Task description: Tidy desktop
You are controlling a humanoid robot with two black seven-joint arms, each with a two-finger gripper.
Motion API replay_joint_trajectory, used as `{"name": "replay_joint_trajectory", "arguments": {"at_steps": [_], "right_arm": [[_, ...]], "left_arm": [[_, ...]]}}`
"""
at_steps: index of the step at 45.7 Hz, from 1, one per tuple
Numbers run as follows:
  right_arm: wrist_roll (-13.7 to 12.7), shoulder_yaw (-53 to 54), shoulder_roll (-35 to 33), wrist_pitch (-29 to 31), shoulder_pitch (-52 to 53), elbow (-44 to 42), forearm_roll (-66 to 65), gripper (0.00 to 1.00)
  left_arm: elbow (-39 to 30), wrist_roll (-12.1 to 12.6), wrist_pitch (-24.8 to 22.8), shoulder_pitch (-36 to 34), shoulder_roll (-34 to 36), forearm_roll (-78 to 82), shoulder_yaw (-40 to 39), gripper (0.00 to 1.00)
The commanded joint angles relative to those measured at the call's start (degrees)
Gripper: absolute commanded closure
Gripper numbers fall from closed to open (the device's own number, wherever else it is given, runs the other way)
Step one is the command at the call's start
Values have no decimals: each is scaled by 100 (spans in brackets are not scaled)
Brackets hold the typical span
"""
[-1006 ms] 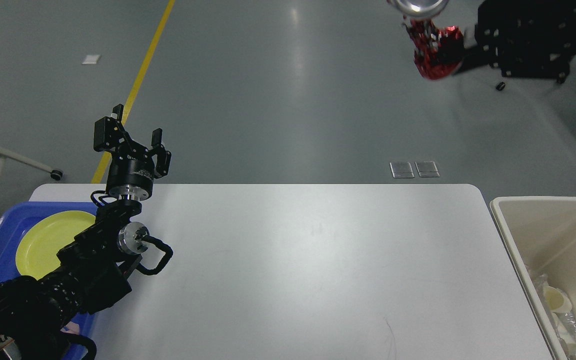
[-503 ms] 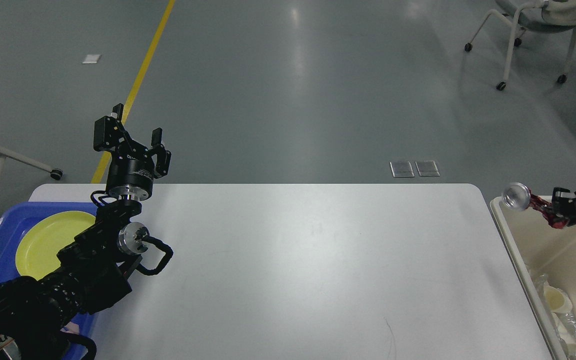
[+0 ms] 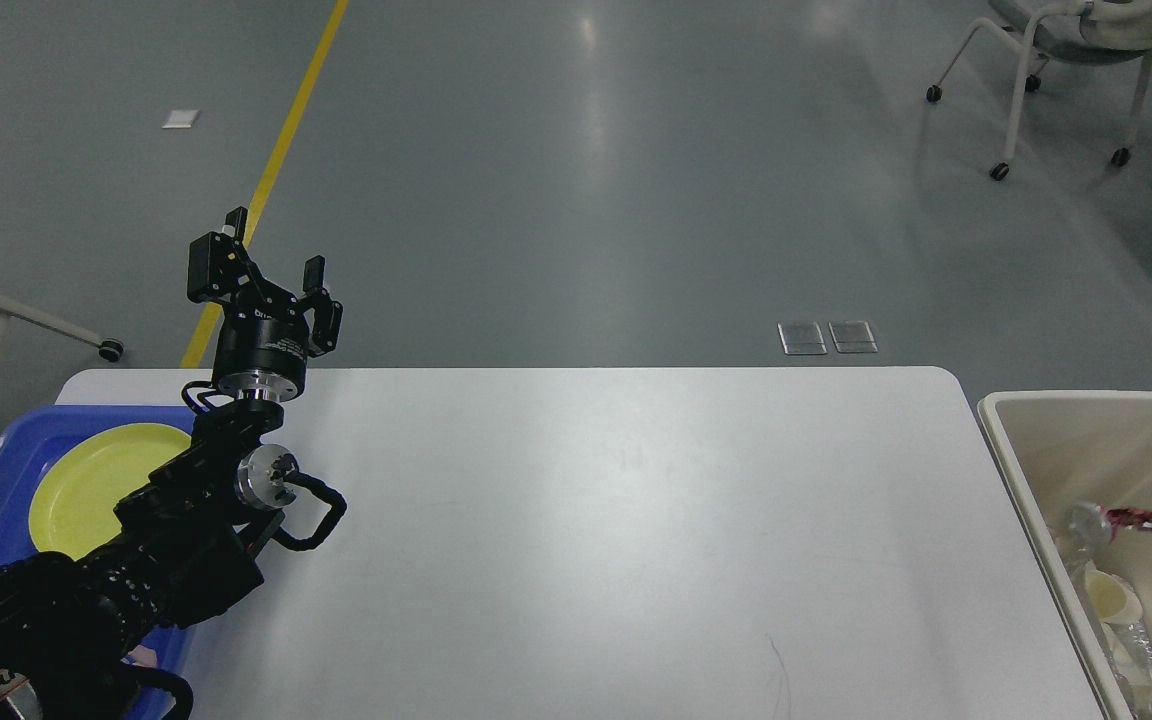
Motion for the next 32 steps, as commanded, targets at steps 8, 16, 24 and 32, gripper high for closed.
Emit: {"name": "replay_joint_trajectory", "arguments": {"at_steps": [8,16,24,32], "right_arm": [[17,99,98,10,154,3,86,0],[25,187,247,28,602,-15,262,0],[25,485,642,-86,1060,-348,1174,0],[17,1311,1723,-464,1078,-1280,2897,0]], "left_arm": [[0,0,0,3,0,0,1,0],[0,0,0,-6,0,0,1,0],[0,0,0,3,0,0,1,0],[0,0,0,3,0,0,-8,0]]}}
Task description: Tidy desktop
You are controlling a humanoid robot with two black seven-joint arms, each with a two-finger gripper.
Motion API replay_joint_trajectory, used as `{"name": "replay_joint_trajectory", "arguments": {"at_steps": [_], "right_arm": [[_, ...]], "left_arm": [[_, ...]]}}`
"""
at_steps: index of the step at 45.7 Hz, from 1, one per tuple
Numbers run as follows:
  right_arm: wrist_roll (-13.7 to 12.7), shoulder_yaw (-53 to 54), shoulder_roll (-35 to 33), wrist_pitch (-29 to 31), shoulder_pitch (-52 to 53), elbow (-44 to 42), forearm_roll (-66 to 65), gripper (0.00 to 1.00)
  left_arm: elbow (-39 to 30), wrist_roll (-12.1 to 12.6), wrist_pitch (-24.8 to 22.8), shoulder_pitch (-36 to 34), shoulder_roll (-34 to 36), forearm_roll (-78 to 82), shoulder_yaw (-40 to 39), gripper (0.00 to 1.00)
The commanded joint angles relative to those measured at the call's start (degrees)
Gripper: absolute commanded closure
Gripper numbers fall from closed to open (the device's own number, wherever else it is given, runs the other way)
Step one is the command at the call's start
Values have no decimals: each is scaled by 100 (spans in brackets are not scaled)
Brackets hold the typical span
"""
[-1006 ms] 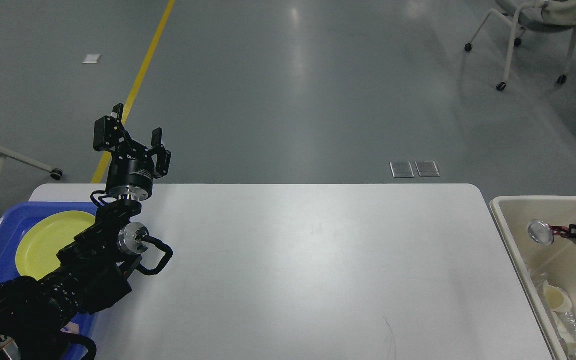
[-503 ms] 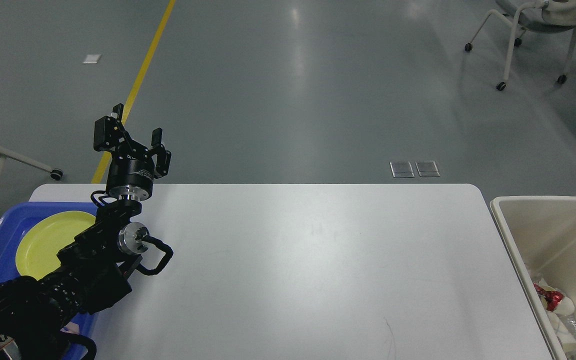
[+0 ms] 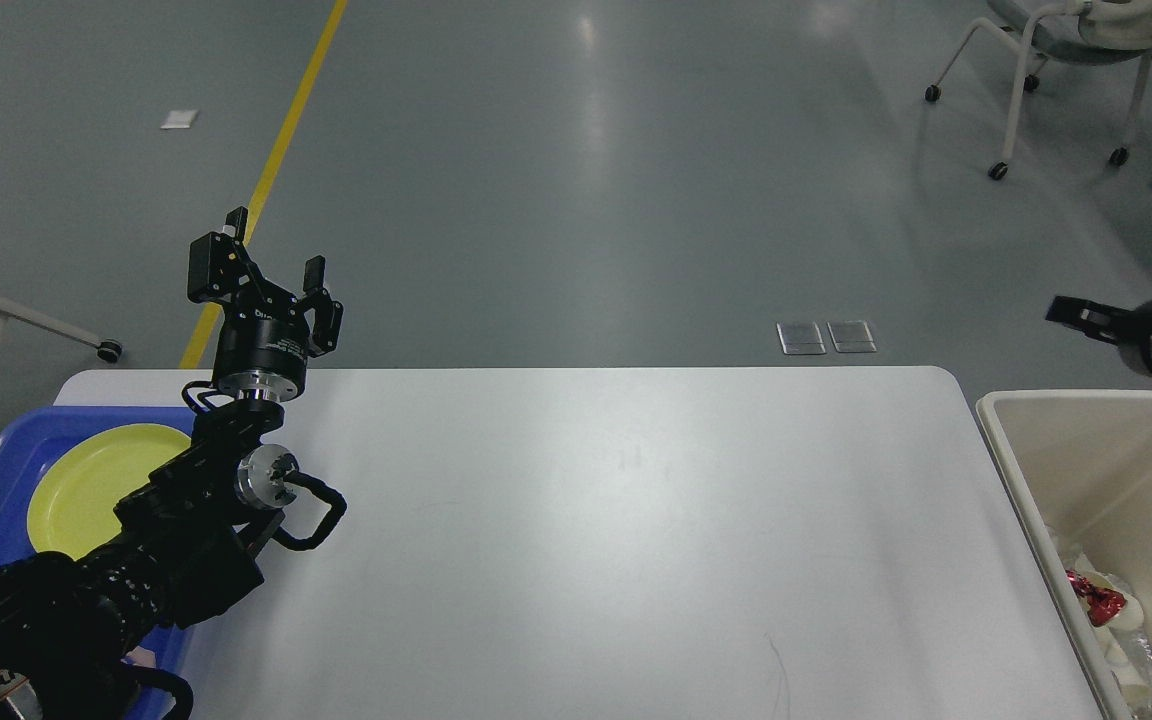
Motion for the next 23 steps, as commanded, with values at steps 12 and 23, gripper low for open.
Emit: {"name": "replay_joint_trajectory", "arguments": {"at_steps": [12,23], "right_arm": [[-8,2159,1963,-1119,173,-924,2372,0],[27,4672,2781,-1542,472,-906,2504,0]], "left_arm": [[2,0,0,2,0,0,0,0],[2,0,0,2,0,0,0,0]]}}
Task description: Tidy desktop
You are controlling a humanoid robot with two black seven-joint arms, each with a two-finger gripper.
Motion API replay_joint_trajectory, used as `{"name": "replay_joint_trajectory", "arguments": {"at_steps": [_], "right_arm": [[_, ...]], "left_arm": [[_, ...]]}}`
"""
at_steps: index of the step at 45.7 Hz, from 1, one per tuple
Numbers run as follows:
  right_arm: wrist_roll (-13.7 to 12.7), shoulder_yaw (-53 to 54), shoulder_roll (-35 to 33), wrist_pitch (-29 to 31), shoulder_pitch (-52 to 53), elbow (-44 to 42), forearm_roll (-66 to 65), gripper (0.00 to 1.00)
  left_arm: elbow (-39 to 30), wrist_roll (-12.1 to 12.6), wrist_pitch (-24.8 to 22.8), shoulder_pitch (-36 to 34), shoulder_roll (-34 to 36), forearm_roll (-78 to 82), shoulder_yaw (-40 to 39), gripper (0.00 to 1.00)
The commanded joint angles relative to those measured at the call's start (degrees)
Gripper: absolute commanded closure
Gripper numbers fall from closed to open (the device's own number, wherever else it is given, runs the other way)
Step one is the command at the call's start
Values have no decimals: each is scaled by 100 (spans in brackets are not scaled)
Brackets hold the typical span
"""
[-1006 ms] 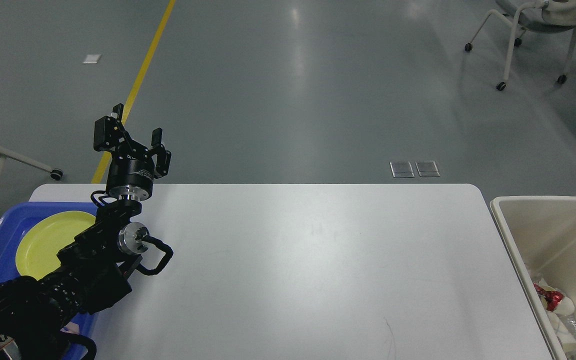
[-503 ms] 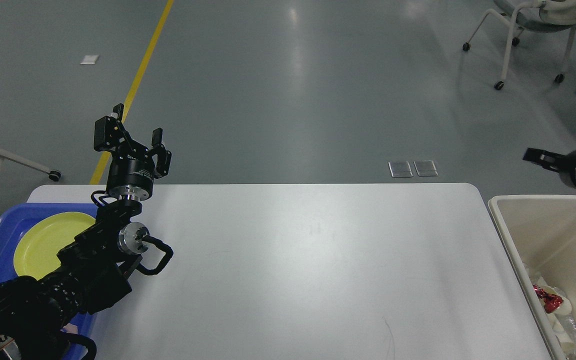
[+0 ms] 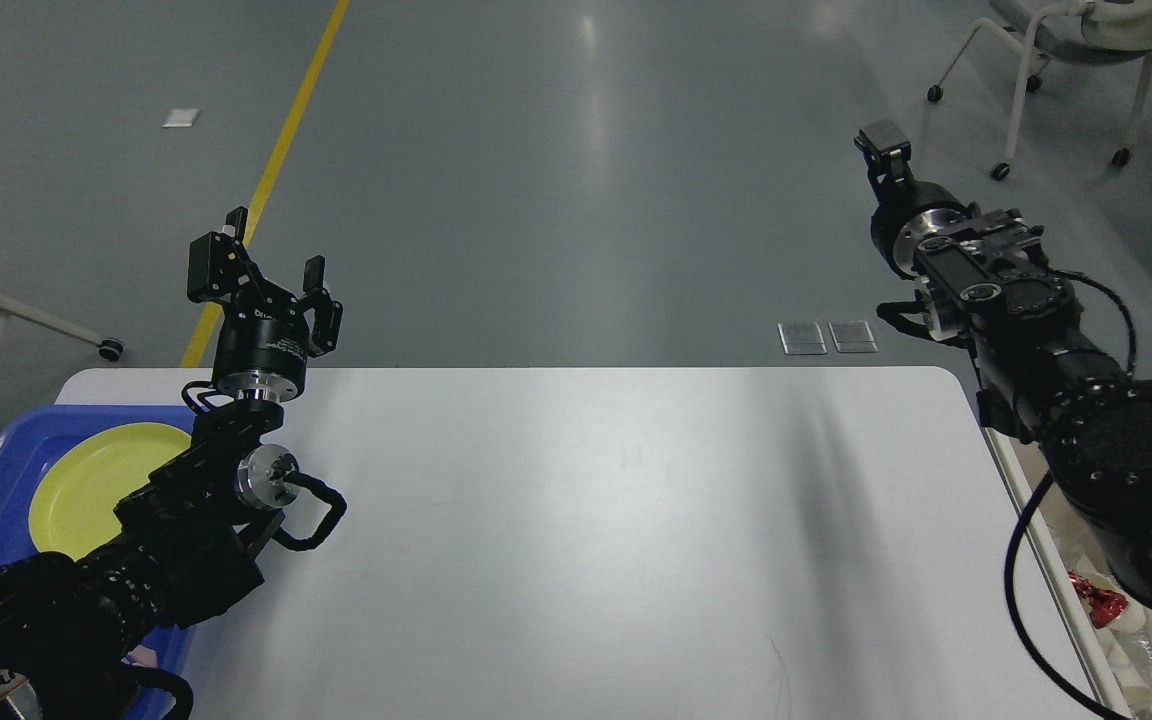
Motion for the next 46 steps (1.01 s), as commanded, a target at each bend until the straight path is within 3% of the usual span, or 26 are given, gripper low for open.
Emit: {"name": "replay_joint_trajectory", "arguments": {"at_steps": [1,12,16,46], "right_arm": [[26,1343,392,-90,186,16,21,0],[131,3041,866,-55,415,156,29,0],[246,3112,1016,6,406,209,29,0],[176,3296,1007,-82,204,710,47,0]], "left_arm": [[0,0,0,2,0,0,2,0],[0,0,0,2,9,0,2,0],[0,0,0,2,0,0,2,0],[0,0,0,2,0,0,2,0]]}}
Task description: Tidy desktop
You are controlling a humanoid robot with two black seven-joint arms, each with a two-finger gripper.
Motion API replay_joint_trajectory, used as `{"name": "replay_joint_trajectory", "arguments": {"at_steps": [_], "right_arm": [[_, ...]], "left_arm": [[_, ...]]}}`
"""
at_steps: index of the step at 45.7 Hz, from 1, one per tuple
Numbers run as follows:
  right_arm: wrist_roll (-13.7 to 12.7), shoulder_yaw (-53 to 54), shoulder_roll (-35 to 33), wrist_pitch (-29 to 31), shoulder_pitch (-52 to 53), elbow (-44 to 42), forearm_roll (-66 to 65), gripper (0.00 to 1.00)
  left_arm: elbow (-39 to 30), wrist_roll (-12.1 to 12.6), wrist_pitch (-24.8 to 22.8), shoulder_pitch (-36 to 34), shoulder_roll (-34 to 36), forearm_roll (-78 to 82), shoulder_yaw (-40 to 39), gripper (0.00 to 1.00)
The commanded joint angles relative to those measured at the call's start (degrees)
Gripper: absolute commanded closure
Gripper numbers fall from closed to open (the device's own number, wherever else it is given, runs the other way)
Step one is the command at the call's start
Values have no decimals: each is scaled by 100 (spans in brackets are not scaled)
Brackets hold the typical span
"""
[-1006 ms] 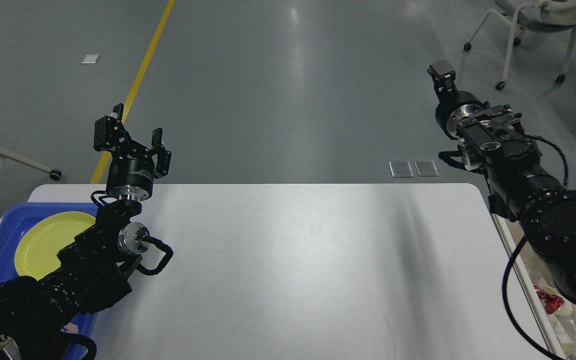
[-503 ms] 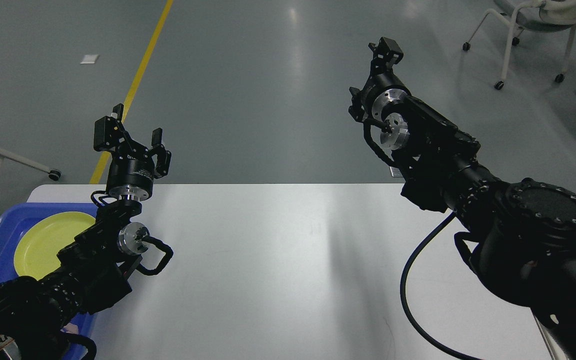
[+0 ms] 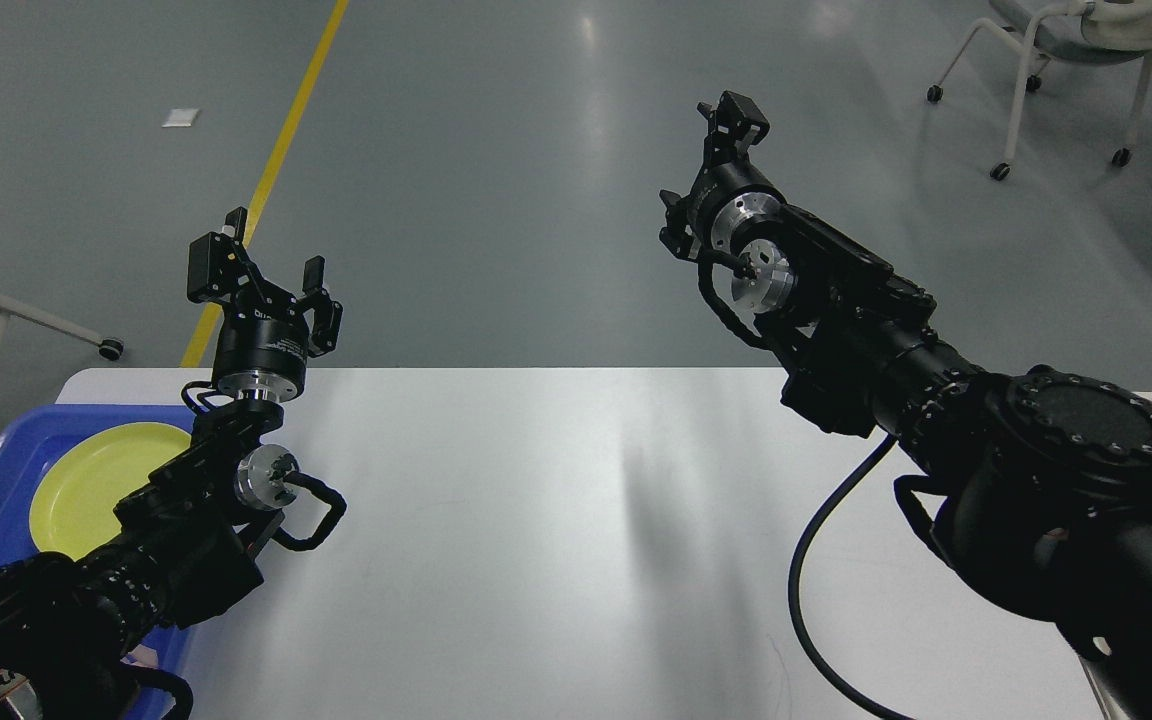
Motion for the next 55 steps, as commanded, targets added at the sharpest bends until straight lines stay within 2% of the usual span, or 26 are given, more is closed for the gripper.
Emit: {"name": "replay_joint_trajectory", "arguments": {"at_steps": [1,18,47,55], "right_arm": [[0,9,-1,1,-60,48,-1,0],[0,88,-19,-17,-447,40,-1,0],[0,1178,-54,-17,-1633,-75,-9,0],[9,1257,-63,-17,-1678,-75,-9,0]], "left_arm": [[1,0,0,0,-1,0,-8,0],[1,0,0,-9,-1,0,1,0],[1,0,0,0,-1,0,1,0],[1,0,0,0,-1,0,-8,0]]}}
